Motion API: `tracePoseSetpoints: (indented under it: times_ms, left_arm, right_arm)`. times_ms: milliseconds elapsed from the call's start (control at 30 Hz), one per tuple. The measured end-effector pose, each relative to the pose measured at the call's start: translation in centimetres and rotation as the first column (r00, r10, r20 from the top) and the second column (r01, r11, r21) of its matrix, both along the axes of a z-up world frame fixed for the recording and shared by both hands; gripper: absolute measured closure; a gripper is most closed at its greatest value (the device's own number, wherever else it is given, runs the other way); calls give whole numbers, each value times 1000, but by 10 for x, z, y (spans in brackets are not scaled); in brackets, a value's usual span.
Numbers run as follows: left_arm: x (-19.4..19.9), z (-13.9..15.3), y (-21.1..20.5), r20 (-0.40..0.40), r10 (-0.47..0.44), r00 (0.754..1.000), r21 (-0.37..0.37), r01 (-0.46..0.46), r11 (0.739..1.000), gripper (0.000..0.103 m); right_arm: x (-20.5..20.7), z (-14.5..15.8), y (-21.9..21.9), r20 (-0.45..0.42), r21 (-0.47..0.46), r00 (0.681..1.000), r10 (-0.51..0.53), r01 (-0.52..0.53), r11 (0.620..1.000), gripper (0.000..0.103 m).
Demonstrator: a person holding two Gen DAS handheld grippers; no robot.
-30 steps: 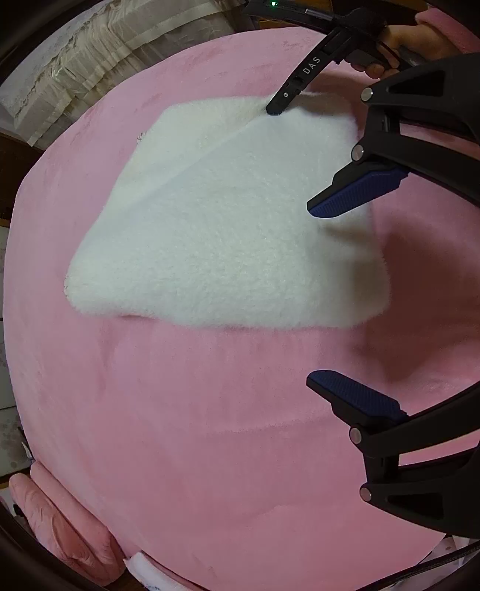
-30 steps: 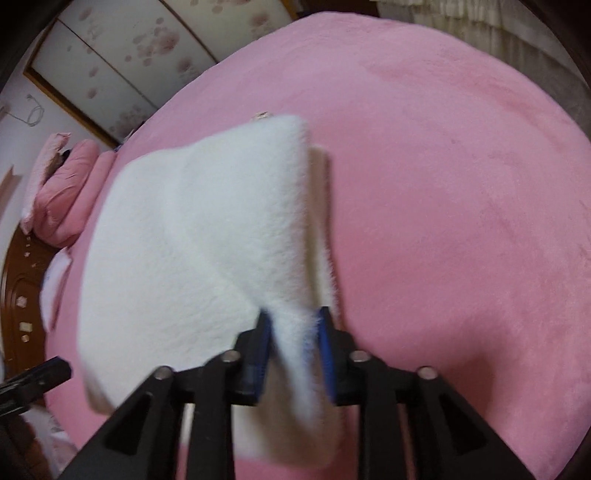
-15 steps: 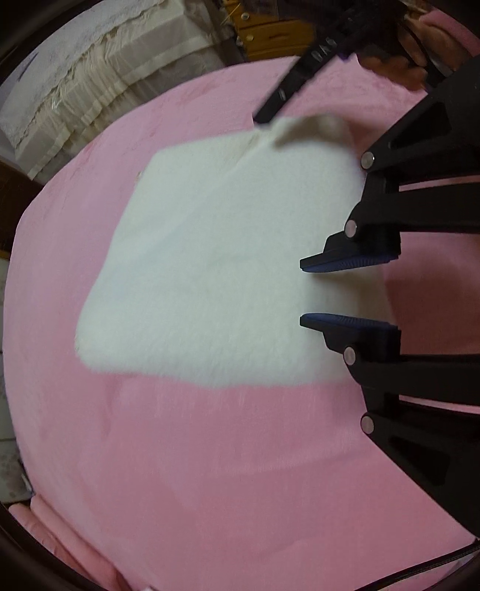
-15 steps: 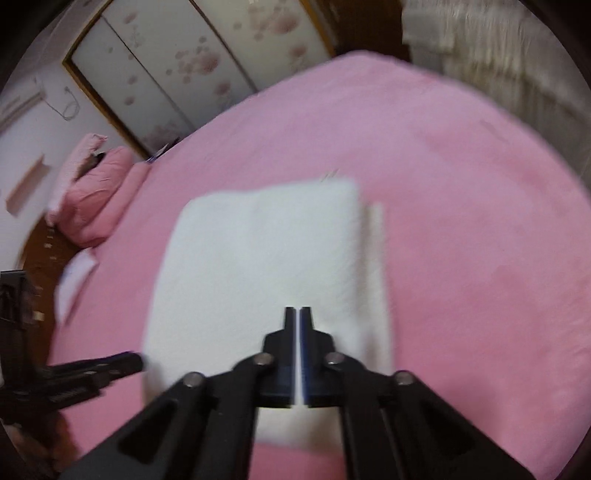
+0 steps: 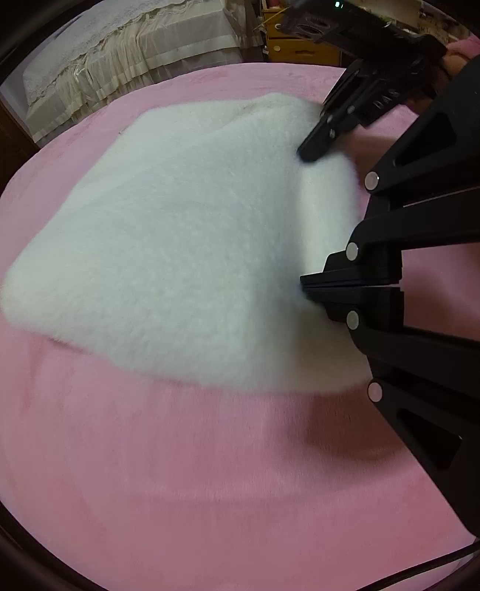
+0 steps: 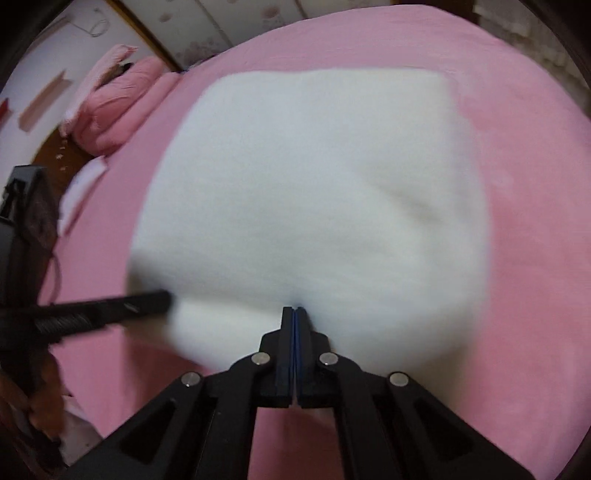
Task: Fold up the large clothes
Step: 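Press and square the folded bundle with both closed tools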
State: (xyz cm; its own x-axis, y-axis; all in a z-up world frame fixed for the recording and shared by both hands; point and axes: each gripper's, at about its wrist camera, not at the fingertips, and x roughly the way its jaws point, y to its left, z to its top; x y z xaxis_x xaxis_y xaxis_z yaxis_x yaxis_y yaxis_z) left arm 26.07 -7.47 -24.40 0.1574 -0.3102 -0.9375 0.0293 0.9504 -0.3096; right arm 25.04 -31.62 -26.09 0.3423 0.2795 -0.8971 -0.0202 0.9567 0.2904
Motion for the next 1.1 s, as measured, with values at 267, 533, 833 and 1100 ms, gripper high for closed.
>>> tracePoseSetpoints:
  times_ms: [267, 533, 833, 1100]
  left_arm:
    - [10, 56, -12, 168, -9, 986, 140, -15, 990, 99]
    - [89, 22, -32, 135, 32, 990, -26, -29, 999, 100]
    - [87, 35, -2, 194, 66, 979, -20, -63, 998, 102]
    - [109, 41, -12, 221, 73, 972, -61, -61, 996, 100]
  right_arm:
    - [-8, 58, 3, 122, -231, 992, -29, 56, 971, 103]
    - [63, 1, 9, -2, 410, 961, -278, 255, 876, 103]
    - [41, 24, -97, 42, 197, 879, -476, 459, 866, 103]
    - [58, 21, -45, 44, 479, 972, -231, 183, 859, 103]
